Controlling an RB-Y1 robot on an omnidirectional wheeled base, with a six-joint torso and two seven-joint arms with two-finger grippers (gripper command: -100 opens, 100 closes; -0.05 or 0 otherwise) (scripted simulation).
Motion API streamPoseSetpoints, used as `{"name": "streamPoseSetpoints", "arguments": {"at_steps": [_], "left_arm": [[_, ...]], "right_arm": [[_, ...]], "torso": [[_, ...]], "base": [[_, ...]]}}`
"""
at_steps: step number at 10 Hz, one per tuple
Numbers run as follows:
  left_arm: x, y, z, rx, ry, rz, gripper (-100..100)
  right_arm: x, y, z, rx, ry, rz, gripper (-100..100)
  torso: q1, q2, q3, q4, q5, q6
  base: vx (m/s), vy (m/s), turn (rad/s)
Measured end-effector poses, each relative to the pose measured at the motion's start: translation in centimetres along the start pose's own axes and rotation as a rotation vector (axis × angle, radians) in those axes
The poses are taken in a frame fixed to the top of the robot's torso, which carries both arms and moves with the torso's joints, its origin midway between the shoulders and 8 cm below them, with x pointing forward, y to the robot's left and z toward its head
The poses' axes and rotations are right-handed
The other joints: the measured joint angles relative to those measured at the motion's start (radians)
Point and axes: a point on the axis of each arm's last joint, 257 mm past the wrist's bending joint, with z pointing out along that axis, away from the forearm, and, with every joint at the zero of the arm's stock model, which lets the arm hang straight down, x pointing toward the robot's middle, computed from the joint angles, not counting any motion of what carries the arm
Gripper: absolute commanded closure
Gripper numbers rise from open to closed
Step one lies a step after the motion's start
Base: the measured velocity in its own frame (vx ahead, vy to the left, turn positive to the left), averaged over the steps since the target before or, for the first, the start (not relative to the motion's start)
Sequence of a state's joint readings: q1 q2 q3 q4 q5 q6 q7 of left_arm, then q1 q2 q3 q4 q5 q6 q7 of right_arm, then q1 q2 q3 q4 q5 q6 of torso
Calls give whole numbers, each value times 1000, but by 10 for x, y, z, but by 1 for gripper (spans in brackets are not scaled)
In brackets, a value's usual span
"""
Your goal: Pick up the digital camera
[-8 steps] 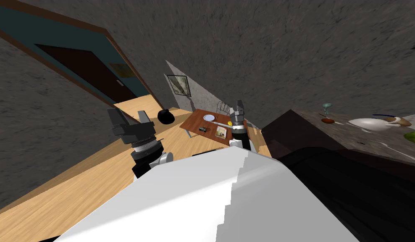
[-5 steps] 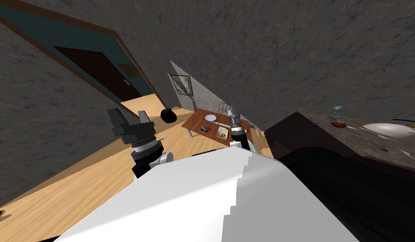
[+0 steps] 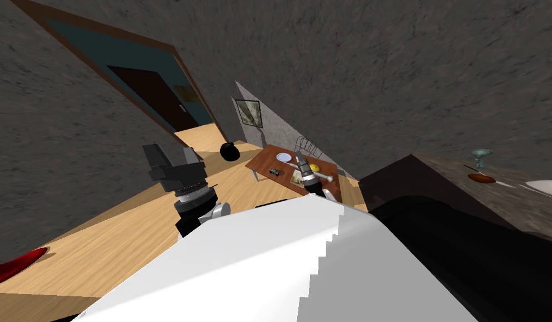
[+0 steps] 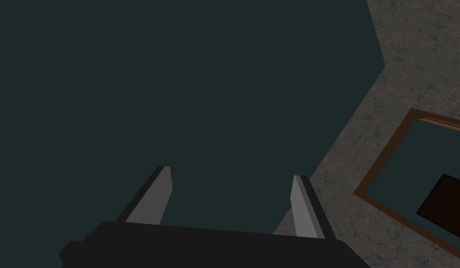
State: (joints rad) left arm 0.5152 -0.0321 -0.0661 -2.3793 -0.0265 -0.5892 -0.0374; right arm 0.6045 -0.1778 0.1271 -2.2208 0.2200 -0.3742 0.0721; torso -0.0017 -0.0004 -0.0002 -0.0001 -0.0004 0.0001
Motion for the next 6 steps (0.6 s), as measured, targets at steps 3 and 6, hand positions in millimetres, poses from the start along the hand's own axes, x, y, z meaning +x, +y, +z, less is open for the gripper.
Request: {"name": "streamPoseSetpoints", "arguments": {"at_steps": [3, 6], "left_arm": [[0, 0, 0, 0, 0, 0, 0], [0, 0, 0, 0, 0, 0, 0]], "right_arm": [[45, -42, -20, 85, 121, -33, -100], [68, -75, -47, 158, 203, -49, -100]], "torso": [[-1, 1, 1, 0, 0, 0], [0, 2, 1, 0, 0, 0]], "base": [[-13, -33, 204], [-21, -25, 164]]}}
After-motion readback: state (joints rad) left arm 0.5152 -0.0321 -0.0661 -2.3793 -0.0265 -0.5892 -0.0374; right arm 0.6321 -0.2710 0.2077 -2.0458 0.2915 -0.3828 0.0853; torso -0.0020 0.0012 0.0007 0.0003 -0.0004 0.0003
